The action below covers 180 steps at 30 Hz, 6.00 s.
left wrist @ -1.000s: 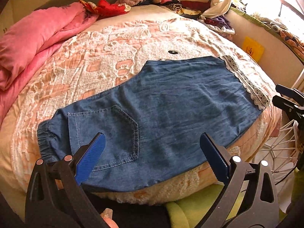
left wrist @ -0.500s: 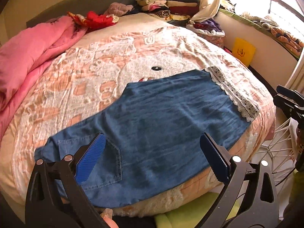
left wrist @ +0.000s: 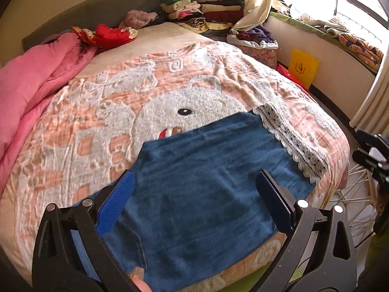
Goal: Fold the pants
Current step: 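Grasp the lace-trimmed hem end with the right gripper while the left gripper grasps beside it, then lift the hem end with both grippers and fold it over toward the waistband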
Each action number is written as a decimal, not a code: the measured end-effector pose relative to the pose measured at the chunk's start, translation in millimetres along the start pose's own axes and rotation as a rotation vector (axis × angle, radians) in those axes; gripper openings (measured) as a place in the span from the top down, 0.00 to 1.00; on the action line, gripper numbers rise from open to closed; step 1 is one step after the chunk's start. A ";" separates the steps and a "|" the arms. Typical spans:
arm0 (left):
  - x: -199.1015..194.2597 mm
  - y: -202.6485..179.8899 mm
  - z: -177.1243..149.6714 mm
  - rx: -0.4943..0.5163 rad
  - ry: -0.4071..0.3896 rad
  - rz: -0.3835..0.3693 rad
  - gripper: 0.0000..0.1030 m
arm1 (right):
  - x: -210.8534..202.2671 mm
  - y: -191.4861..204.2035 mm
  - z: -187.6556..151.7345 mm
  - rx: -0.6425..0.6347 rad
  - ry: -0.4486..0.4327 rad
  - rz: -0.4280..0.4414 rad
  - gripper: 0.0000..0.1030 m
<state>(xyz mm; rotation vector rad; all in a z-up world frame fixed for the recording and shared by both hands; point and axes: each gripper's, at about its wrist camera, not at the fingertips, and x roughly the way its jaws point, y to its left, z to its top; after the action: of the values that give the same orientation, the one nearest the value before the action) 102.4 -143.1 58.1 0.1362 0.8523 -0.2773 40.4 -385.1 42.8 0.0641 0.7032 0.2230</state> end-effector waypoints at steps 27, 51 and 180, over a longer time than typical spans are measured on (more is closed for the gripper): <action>121.8 -53.2 73.6 0.135 0.053 -0.161 0.10 | 75.4 -12.8 -41.6 0.105 0.170 0.090 0.07; 192.0 -80.1 63.7 0.191 0.130 -0.297 0.76 | 110.2 -22.6 -40.4 0.182 0.123 0.200 0.51; 23.6 138.3 -89.6 -0.424 0.057 -0.259 0.71 | 88.0 167.6 -33.9 -0.414 0.166 0.336 0.54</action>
<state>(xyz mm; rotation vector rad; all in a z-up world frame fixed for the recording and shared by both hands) 93.2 5.2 -17.1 -0.3653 0.9683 -0.3297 53.2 -202.5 -16.4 -0.2362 0.7965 0.6982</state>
